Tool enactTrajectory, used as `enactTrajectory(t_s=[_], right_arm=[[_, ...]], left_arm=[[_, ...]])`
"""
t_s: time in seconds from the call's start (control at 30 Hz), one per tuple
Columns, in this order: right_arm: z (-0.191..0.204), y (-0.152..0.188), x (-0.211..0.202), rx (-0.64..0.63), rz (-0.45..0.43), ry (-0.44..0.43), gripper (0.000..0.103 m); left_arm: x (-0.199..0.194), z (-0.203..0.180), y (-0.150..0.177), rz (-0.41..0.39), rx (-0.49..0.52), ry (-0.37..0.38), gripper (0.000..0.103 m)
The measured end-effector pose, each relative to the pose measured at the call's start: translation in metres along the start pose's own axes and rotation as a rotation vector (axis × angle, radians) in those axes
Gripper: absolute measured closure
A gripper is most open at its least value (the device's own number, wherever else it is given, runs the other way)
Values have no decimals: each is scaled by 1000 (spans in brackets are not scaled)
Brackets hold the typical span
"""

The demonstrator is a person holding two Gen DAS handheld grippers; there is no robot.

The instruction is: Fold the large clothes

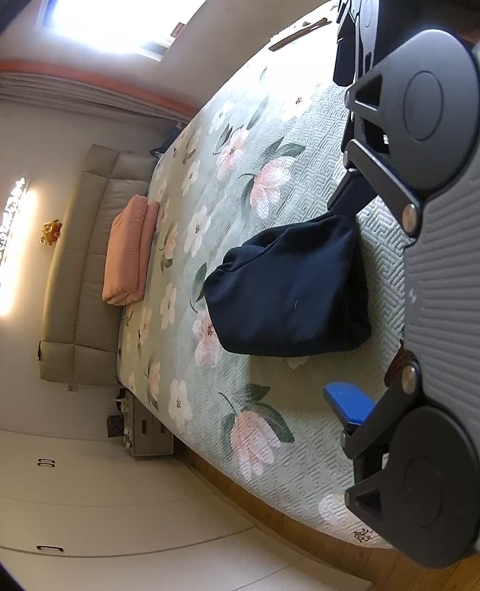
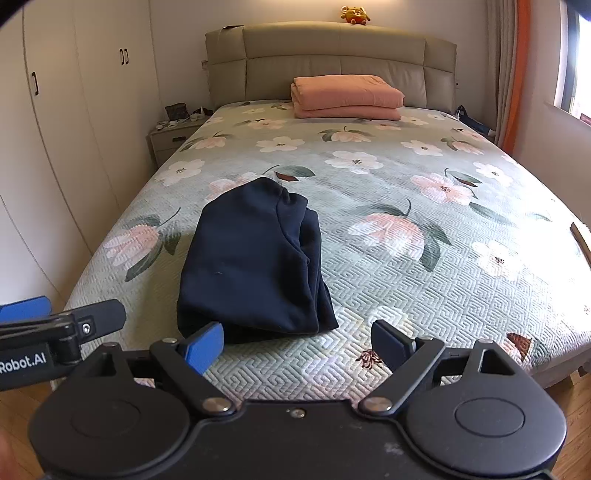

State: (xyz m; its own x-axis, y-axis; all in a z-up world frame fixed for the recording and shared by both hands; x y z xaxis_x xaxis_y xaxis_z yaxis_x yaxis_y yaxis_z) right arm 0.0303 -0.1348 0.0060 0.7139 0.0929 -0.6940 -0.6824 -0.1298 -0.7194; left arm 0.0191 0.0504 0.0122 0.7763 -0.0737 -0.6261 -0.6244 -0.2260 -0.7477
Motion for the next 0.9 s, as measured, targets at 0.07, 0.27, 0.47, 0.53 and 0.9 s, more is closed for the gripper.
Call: enactTrajectory(t_s=[0.07,0.27,0.47,0.53,0.9], right_arm=[[1,0,0,0,0,0,0],[-1,-1,0,-8,1,-7,0],[-1,-1,0,-10,2,-7,0],[-1,-1,0,-9,1,-7,0],[-5,1,1,5,1,-12,0]], left_arm=[[0,1,0,0,-3,-3,5],[-3,0,0,-10,7,-13,5],[-6,-2,0,-17,10,-20,5],[-7,-2,0,-16,13,-25,5],[-10,-1,-1,-54,36,-54,2]])
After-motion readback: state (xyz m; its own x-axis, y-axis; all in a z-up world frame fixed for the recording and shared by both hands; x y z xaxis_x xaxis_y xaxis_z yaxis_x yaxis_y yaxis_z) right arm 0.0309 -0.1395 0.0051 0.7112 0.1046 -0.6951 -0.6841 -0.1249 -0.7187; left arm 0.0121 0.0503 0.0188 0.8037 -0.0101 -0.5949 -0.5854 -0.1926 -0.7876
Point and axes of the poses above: each gripper's, at about its wrist camera, not at the fingertips, and x roughly the way its jaws point, z to its left, y to its underside, the point moved 1 cm from there along x, roughly the way its jaws point, and after that the axes turned 6 degrees about -x, right-handed, at the moved point
